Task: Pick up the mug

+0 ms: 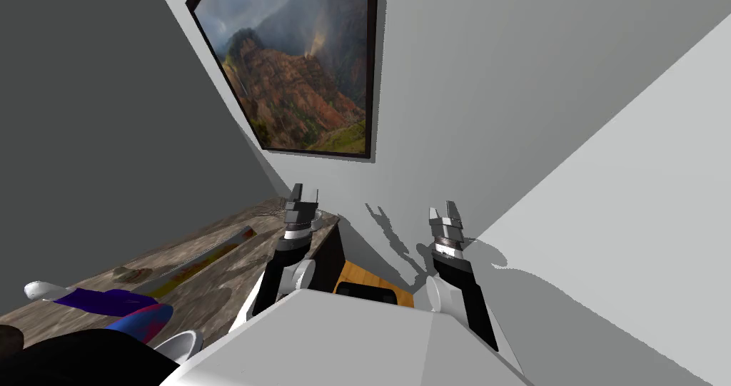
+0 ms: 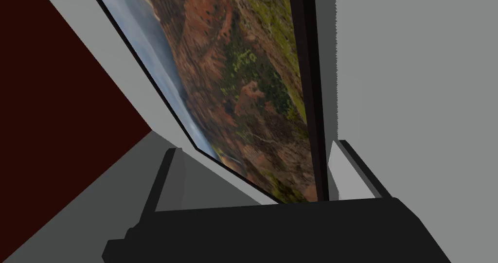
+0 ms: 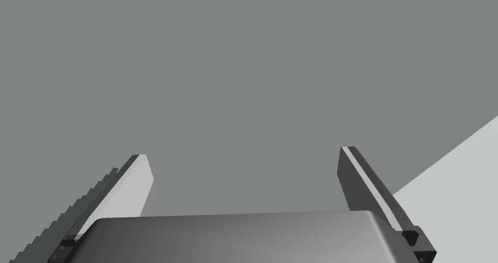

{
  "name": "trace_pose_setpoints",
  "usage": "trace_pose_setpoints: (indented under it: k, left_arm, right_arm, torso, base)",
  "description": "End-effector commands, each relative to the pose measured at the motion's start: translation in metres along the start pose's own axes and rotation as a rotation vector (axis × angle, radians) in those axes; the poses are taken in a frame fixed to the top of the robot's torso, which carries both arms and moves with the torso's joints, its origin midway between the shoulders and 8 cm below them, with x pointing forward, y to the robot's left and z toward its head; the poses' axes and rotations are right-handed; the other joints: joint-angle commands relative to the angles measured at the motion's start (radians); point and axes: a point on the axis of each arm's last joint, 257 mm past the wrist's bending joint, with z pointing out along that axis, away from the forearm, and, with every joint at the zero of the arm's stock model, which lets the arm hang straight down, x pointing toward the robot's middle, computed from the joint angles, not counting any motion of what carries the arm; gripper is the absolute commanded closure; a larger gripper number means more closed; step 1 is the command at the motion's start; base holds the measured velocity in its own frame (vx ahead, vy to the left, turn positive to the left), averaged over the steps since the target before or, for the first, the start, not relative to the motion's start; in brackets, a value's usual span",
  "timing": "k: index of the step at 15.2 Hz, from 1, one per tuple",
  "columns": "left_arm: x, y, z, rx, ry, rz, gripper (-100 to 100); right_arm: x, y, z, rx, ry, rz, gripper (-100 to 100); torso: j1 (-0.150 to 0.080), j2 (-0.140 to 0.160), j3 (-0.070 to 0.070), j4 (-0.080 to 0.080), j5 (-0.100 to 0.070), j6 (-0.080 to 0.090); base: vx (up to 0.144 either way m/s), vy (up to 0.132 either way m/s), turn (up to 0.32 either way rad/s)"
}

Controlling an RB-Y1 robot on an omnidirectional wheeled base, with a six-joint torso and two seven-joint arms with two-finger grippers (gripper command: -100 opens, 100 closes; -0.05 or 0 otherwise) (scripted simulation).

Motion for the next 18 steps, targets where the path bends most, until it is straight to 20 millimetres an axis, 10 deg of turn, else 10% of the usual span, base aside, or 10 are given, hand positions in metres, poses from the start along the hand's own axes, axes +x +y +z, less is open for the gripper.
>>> trace_pose_setpoints:
  k: [1, 18]
  left_arm:
    - [0.001, 0.01, -0.003, -0.036, 0.031, -0.006, -100]
    - [-0.016, 0.106, -0.046, -0.432, 0.194, -0.086, -100]
  right_arm:
    - [0.0, 0.0, 0.0, 0.0, 0.0, 0.0, 0]
    - [0.0, 0.0, 0.0, 0.0, 0.0, 0.0, 0]
  torso:
    - [0.0, 0.0, 0.0, 0.0, 0.0, 0.0]
    - [0.002, 0.0, 0.0, 0.0, 0.0, 0.0]
  base:
    - [-0.001, 0.004, -0.018]
    - [0.001, 0.013, -0.031]
